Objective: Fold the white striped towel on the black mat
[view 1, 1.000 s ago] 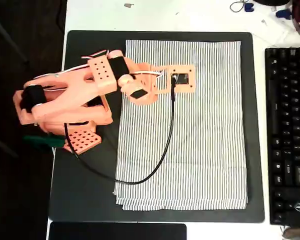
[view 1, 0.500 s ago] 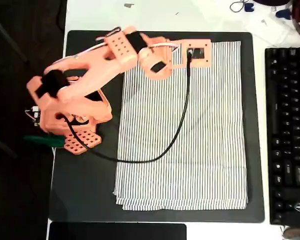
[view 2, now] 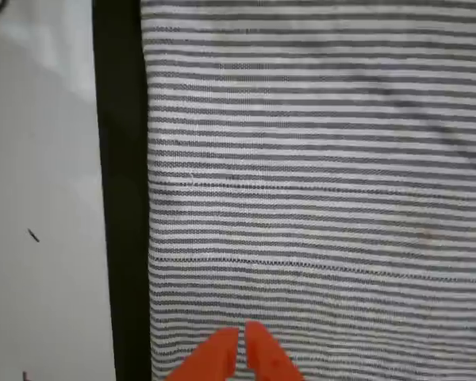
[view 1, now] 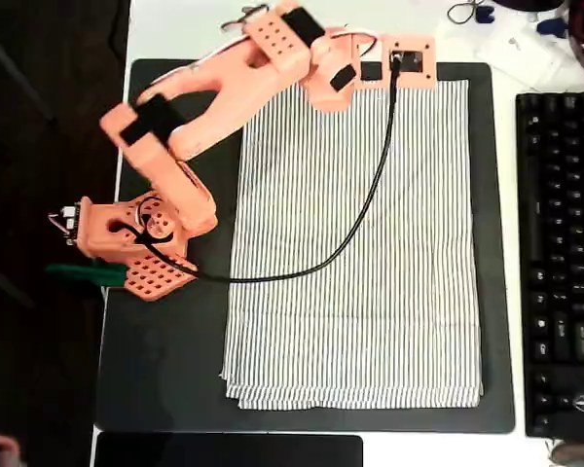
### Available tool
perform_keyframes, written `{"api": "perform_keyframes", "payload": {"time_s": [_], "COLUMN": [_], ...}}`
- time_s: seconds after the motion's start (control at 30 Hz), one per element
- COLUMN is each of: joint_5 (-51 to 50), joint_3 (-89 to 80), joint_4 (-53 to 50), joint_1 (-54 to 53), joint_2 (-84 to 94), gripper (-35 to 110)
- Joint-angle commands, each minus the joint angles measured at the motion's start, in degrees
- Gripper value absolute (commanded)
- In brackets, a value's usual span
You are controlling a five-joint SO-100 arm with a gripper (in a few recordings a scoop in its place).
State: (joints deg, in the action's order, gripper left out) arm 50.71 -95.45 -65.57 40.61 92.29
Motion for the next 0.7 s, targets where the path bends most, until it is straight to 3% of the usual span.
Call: {"api": "perform_keyframes", "payload": {"time_s": [0.0,0.27,0.67], "joint_5": [-0.6,-0.6,-1.3], "joint_3": [6.8,16.4,22.1], "joint_4": [-1.8,-3.5,-4.8], "joint_1": [1.2,2.9,2.7], "joint_2": [-3.8,-16.5,-26.5], "gripper": [1,3,18]}}
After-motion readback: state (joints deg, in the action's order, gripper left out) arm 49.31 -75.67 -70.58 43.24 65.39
